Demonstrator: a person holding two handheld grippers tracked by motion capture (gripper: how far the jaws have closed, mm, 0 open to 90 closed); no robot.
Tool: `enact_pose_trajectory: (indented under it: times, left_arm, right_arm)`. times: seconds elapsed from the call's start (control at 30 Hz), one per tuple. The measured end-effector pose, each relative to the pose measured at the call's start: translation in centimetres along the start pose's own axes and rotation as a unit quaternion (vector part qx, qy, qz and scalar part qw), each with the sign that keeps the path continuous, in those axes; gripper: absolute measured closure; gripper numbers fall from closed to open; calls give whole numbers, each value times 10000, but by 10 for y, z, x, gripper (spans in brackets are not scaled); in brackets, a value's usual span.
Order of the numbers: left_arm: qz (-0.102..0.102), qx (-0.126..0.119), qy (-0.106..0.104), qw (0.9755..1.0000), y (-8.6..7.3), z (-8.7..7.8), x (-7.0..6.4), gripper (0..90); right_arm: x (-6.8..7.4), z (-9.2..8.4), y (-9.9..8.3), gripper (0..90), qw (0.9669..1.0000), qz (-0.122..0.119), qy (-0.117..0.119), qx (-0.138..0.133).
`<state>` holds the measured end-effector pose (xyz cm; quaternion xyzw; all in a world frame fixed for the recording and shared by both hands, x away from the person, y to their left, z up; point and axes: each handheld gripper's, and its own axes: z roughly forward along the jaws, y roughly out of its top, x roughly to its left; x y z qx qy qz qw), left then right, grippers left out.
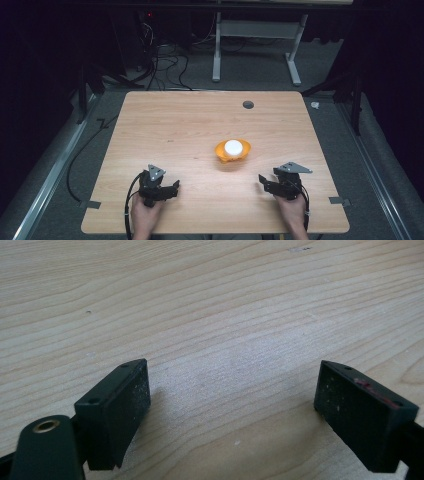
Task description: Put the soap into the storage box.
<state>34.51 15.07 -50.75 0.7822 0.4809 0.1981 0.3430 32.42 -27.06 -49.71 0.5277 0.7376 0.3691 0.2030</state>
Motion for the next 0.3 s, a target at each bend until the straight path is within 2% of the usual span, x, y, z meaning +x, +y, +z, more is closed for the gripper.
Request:
enact_pose_trajectory:
  times: [0.03,0.07,0.2,0.3]
  left_arm:
    - [1,0,0,10000,0,0,0,152]
    - [3,7,-5,10000,0,0,0,152]
    - [8,7,-11,10000,0,0,0,152]
    - [11,6,-13,10000,0,0,0,152]
  right_arm:
    - [1,1,-1,324,10000,-20,-26,30]
    - [2,5,-2,313,9997,-87,-92,199]
    - [9,8,-1,311,9983,-367,-357,291]
    - [9,9,0,308,9983,-374,-348,292]
